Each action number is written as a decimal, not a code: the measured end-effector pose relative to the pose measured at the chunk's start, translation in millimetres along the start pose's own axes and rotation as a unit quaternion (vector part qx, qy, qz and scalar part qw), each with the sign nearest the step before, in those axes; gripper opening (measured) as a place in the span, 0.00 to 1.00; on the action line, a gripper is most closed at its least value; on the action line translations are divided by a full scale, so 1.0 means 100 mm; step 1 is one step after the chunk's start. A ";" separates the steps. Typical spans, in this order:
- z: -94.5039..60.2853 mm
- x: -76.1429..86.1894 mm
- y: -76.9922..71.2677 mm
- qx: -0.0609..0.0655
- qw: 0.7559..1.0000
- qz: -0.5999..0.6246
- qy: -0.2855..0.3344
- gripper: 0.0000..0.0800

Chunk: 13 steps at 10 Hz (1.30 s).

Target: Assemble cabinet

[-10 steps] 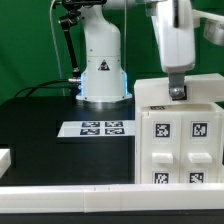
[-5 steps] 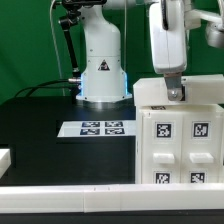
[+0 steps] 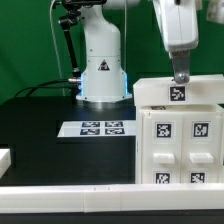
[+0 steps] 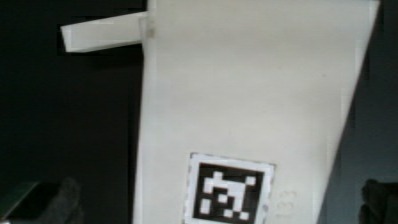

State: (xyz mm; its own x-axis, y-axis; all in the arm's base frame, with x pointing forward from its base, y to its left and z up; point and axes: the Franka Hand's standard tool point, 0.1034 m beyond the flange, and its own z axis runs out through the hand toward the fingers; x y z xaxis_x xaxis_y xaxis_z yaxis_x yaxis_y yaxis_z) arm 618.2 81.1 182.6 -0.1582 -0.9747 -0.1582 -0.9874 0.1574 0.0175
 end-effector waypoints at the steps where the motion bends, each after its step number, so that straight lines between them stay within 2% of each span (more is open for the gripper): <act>1: 0.02 0.00 0.01 -0.002 1.000 -0.011 0.001 1.00; 3: 0.03 0.00 0.01 -0.003 1.000 -0.019 0.001 1.00; 4: 0.03 0.00 -0.02 -0.014 0.995 -0.103 0.000 1.00; 5: 0.02 -0.03 -0.06 -0.013 0.986 -0.166 0.000 1.00; 6: 0.00 -0.07 -0.07 -0.010 0.974 -0.228 -0.001 1.00; 8: -0.02 -0.06 -0.13 0.005 0.941 -0.338 0.001 1.00; 9: -0.02 -0.06 -0.13 0.004 0.939 -0.345 0.001 1.00; 13: -0.02 -0.06 -0.14 0.004 0.865 -0.502 0.004 1.00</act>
Offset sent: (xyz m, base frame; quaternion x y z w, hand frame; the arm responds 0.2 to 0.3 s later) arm 0.0197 0.0057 0.0020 -0.0516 -0.0213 -0.2545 0.9655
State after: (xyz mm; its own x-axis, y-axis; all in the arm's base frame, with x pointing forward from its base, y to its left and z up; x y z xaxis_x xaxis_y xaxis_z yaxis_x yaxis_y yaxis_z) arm 632.5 84.0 184.9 0.7791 -0.6215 -0.0824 -0.6266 -0.7680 -0.1322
